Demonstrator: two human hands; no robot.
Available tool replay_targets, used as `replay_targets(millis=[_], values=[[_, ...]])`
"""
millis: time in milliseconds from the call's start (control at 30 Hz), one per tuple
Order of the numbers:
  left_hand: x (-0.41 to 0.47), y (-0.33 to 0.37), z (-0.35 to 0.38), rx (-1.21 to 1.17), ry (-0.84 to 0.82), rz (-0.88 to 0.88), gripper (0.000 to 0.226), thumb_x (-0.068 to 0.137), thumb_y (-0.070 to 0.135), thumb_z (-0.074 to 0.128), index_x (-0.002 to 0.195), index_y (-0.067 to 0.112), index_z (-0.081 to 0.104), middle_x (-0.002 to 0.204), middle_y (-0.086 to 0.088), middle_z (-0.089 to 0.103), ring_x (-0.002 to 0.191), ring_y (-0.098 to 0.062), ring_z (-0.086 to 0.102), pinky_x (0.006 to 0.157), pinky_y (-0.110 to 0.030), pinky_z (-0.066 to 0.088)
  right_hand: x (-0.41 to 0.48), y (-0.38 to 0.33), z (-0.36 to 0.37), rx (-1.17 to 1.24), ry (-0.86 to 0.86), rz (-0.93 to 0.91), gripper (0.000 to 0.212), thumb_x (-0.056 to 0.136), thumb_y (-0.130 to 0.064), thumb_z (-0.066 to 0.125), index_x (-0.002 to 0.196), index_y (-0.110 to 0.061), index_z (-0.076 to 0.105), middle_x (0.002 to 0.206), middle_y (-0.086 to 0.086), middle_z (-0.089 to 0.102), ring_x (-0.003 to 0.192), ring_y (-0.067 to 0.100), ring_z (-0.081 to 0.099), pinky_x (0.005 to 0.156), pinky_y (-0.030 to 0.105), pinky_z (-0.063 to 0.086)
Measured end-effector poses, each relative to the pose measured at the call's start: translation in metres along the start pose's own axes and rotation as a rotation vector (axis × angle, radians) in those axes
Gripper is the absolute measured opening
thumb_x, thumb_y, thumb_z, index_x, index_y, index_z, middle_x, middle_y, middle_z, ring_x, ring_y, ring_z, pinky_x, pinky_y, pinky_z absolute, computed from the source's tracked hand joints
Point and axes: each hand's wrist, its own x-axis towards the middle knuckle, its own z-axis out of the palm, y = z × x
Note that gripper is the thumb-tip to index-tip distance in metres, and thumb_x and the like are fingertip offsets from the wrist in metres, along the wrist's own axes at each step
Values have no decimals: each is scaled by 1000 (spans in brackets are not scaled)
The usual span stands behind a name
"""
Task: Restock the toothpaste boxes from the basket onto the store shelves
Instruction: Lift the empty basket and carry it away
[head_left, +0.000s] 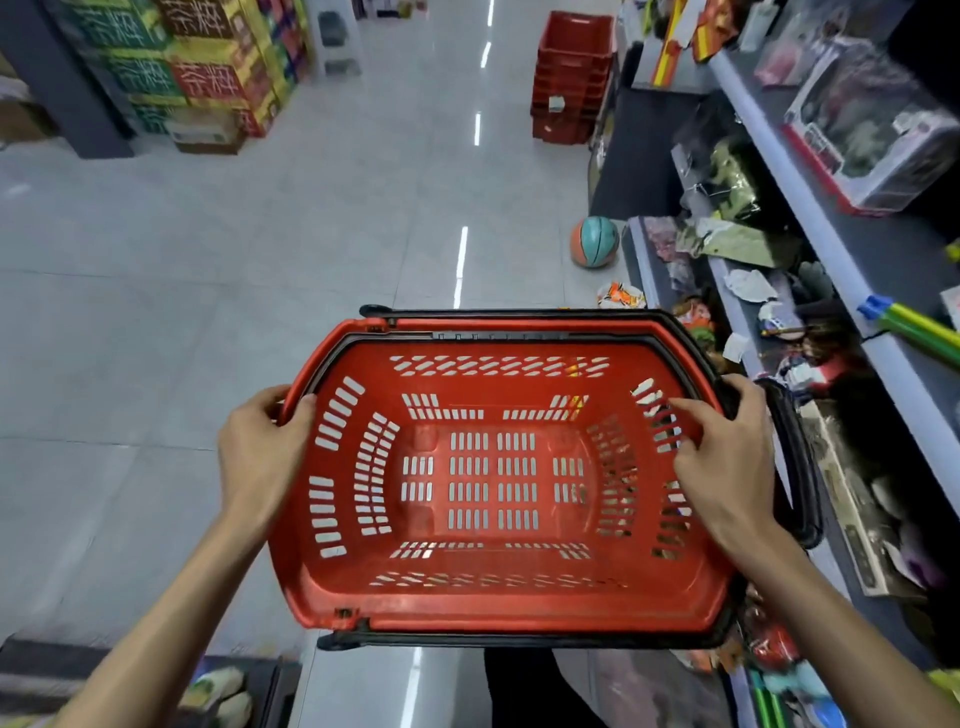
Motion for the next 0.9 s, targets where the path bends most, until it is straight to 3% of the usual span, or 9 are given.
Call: replay_targets(millis=[200,367,500,600,800,900], values=[[82,46,53,15,-3,-1,38,94,46,60,120,23,73,92,3,79,79,-17,76,81,-47,63,100,-2,25,29,4,17,50,80,13,66,120,-14,77,150,16,38,139,40,40,111,54,42],[147,67,91,26,-18,10,35,96,40,61,121,19,73,94,-1,78,82,-18,74,81,-42,61,169,-6,52,26,22,34,48,77,15,68,115,-14,79,150,16,40,140,39,41,111,53,44],[208,67,128,33,-55,12,31,101,33,60,125,15,71,98,-4,76,79,-16,70,77,-35,55,223,-15,93,4,17,64,47,78,14,68,114,-13,79,151,15,40,140,38,41,100,48,50],[260,52,165,74,-87,33,33,103,31,58,127,11,69,102,-8,76,75,-11,66,75,-32,52,255,-18,143,-27,1,78,45,79,13,68,115,-13,78,151,15,38,139,39,40,100,48,49],[367,-9,248,204,-211,8,41,105,29,55,139,6,61,120,-18,73,85,-22,65,81,-37,53,307,3,286,-20,-102,127,41,80,7,68,114,-13,78,154,14,34,141,41,36,106,58,48],[416,-55,294,249,-247,-22,42,107,29,54,142,7,57,123,-17,72,84,-22,65,79,-37,54,322,14,372,16,-156,198,39,80,3,68,111,-19,79,151,5,33,134,40,46,98,55,53]])
